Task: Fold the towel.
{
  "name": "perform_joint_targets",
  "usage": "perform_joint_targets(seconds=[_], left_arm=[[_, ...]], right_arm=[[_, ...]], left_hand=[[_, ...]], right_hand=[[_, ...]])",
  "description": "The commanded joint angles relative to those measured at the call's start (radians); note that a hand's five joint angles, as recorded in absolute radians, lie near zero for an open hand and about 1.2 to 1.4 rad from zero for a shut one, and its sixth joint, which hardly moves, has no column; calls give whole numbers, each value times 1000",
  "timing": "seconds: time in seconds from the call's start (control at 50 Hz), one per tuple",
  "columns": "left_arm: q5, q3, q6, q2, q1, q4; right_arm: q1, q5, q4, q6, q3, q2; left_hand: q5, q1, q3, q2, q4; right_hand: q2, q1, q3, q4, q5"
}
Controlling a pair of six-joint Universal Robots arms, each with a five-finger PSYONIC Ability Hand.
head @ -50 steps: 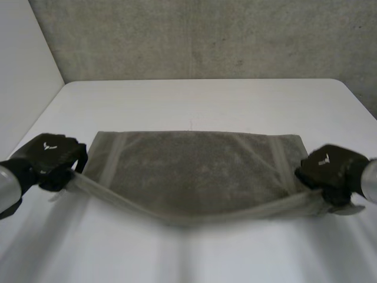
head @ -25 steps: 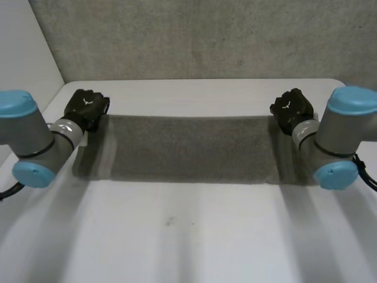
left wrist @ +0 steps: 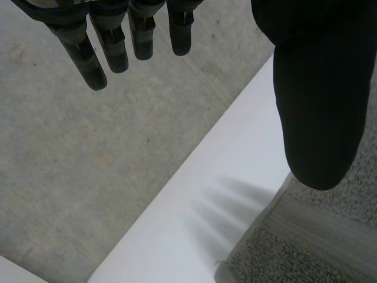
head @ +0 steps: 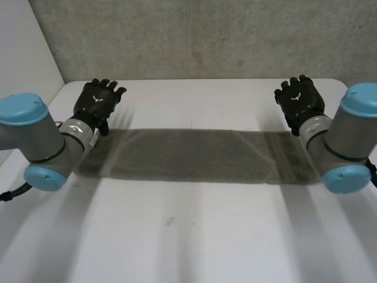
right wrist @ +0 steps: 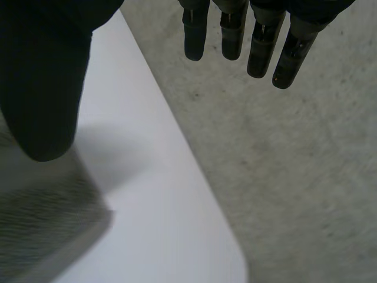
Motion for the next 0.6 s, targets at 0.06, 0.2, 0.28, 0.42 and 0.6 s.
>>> perform_joint_targets(seconds=[0.06, 0.2, 0.28, 0.42, 0.6], left_arm=[[3, -167, -16, 154, -10, -8], [3, -261, -166, 287, -19, -14], [5, -278, -294, 334, -18, -29], [12, -286, -526, 396, -7, -132], [14, -289, -565, 407, -7, -250]], right_arm=[[-71, -50, 339, 327, 136, -176], [-171, -200, 431, 370, 242, -207], [-206, -234, 405, 369, 277, -201], [-234, -229, 239, 350, 337, -150], [-254, -228, 195, 254, 345, -112]], left_hand=[[-33, -12, -3, -4, -5], [-33, -12, -3, -4, -5], [-33, -12, -3, -4, -5], [-30, -10, -1, -1, -2], [-33, -12, -3, -4, -5]], right_hand=[[-59, -39, -40, -58, -66], [110, 129, 128, 110, 102], [190, 209, 208, 190, 182], [295, 314, 313, 296, 287], [530, 549, 548, 530, 522]])
